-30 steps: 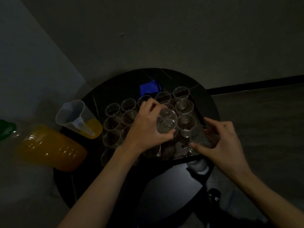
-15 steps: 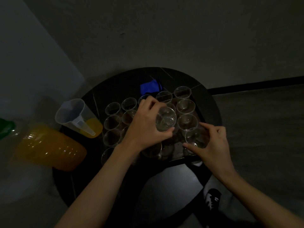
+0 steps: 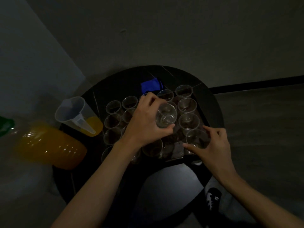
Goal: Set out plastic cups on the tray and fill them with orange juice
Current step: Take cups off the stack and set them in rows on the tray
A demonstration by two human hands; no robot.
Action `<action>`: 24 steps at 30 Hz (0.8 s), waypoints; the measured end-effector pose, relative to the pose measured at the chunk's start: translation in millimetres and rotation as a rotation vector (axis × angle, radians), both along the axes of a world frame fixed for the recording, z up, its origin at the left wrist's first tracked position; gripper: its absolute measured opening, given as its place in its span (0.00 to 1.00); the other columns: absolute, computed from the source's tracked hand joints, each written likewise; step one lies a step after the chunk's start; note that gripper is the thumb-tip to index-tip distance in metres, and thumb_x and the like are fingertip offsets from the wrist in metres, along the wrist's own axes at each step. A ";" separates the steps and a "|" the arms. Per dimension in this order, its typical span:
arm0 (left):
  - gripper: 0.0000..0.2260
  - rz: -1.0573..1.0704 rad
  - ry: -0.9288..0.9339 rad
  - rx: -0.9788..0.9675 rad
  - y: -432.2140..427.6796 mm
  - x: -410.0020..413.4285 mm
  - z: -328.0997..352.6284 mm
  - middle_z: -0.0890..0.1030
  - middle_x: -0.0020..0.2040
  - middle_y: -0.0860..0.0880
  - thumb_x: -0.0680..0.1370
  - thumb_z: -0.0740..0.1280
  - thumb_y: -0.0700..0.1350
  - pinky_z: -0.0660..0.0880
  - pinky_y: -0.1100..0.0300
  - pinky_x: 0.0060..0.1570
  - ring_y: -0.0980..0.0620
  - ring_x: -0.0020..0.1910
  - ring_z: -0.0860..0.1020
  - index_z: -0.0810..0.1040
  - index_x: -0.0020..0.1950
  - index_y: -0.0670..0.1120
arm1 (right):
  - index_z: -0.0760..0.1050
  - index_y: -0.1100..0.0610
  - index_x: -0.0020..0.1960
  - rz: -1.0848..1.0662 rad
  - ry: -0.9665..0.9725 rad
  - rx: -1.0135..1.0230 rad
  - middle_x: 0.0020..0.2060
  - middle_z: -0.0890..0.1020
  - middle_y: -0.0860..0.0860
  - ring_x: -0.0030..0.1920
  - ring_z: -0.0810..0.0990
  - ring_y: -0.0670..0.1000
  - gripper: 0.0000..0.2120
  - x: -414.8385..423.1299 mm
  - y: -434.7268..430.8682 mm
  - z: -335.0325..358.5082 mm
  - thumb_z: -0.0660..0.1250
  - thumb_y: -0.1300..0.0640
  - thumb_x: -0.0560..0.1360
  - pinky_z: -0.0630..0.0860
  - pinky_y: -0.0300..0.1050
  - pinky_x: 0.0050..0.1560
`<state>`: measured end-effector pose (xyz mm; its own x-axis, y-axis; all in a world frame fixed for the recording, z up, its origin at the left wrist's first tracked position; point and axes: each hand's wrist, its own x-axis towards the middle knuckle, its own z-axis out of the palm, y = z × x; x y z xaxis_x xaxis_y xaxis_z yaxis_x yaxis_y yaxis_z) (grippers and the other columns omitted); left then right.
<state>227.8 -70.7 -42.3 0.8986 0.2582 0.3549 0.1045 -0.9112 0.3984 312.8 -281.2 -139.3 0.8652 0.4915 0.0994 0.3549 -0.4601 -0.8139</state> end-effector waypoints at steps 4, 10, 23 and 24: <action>0.30 0.001 -0.001 0.007 0.4 0.6 -0.5 0.69 0.58 0.54 0.66 0.77 0.57 0.66 0.71 0.55 0.55 0.58 0.68 0.77 0.64 0.46 | 0.72 0.55 0.68 -0.005 0.000 0.004 0.60 0.67 0.48 0.61 0.70 0.49 0.45 5.2 -1.2 12.1 0.78 0.35 0.58 0.69 0.38 0.56; 0.29 0.002 -0.013 0.010 2.8 0.3 1.8 0.71 0.58 0.51 0.66 0.76 0.57 0.65 0.73 0.55 0.55 0.56 0.69 0.77 0.63 0.45 | 0.78 0.54 0.59 0.165 -0.358 -0.117 0.58 0.72 0.54 0.57 0.68 0.52 0.26 17.4 31.6 41.0 0.71 0.41 0.66 0.72 0.50 0.55; 0.28 0.005 -0.029 0.015 4.6 1.1 1.3 0.72 0.57 0.50 0.65 0.79 0.53 0.66 0.74 0.56 0.55 0.56 0.69 0.78 0.61 0.45 | 0.82 0.56 0.56 0.152 -0.443 -0.398 0.70 0.70 0.60 0.71 0.64 0.62 0.21 42.0 86.9 45.1 0.74 0.43 0.70 0.59 0.59 0.73; 0.28 0.004 -0.026 0.015 4.4 0.8 1.5 0.72 0.57 0.50 0.65 0.79 0.53 0.65 0.75 0.56 0.55 0.56 0.69 0.78 0.61 0.45 | 0.82 0.55 0.57 0.161 -0.430 -0.407 0.71 0.69 0.61 0.73 0.62 0.62 0.22 43.0 88.1 44.3 0.74 0.43 0.69 0.57 0.60 0.75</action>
